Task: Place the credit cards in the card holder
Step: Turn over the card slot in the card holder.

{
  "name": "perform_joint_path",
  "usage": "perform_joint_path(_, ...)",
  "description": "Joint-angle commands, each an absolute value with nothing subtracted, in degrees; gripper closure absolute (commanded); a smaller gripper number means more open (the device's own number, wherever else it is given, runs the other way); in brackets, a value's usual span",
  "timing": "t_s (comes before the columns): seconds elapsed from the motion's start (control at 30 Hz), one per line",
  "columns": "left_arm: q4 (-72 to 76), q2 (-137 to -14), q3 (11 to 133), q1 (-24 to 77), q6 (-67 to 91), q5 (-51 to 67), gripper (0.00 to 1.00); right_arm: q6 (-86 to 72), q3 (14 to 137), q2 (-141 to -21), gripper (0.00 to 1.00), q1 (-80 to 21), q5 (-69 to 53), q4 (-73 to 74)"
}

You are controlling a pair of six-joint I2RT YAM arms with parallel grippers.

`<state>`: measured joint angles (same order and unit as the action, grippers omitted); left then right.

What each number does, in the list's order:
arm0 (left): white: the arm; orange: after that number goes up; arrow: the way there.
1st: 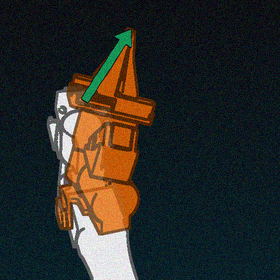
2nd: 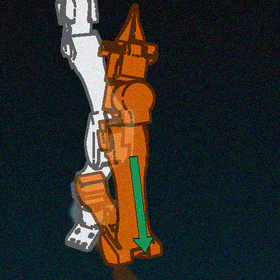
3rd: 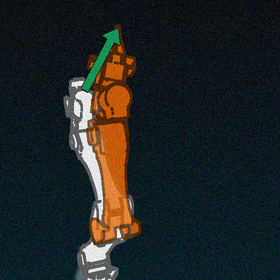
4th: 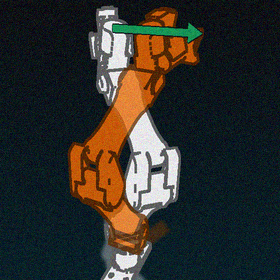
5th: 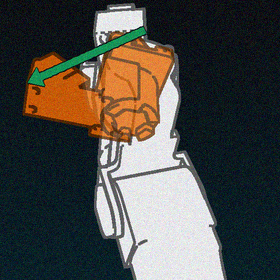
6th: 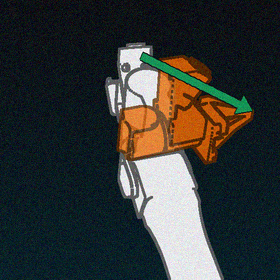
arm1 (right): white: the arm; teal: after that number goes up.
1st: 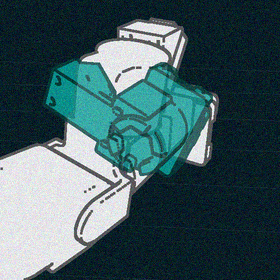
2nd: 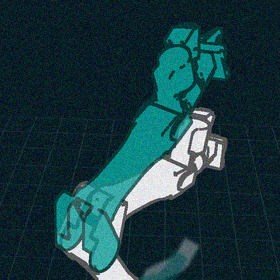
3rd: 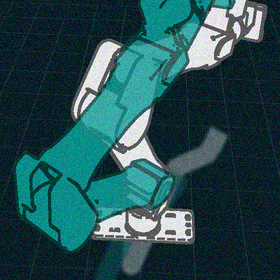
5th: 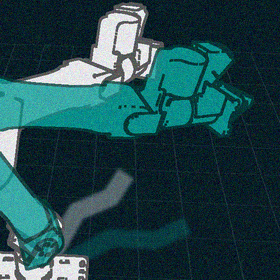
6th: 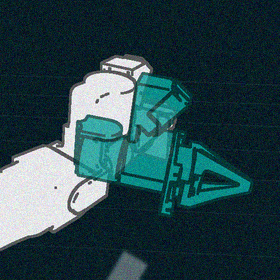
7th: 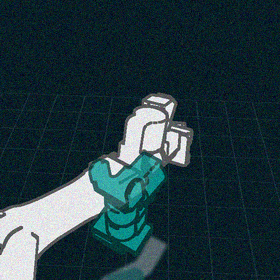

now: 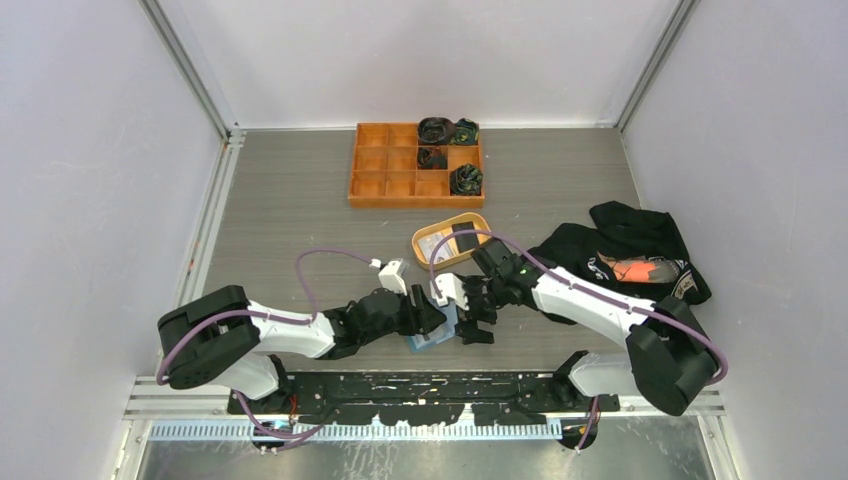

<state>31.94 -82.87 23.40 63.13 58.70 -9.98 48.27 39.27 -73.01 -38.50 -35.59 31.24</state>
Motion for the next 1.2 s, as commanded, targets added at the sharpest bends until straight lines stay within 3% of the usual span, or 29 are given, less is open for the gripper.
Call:
perform_joint_path(0.0, 34.1, -82.1, 22.8, 62.5, 58.5, -11.3, 0.46, 47.5, 38.7, -73.7, 0.06, -41.8, -28.8, 22.6)
perform_joint_path(0.63, 35.9, -82.7, 22.1, 62.3, 58.5, -10.7, 0.46, 39.7, 38.8, -76.0, 0.07, -46.7, -22.3, 15.8)
perform_joint_path(1.17, 36.0, -82.6, 21.8, 61.8, 58.7, -10.0, 0.42, 35.8, 40.5, -76.5, 0.24, -45.8, -18.0, 16.1)
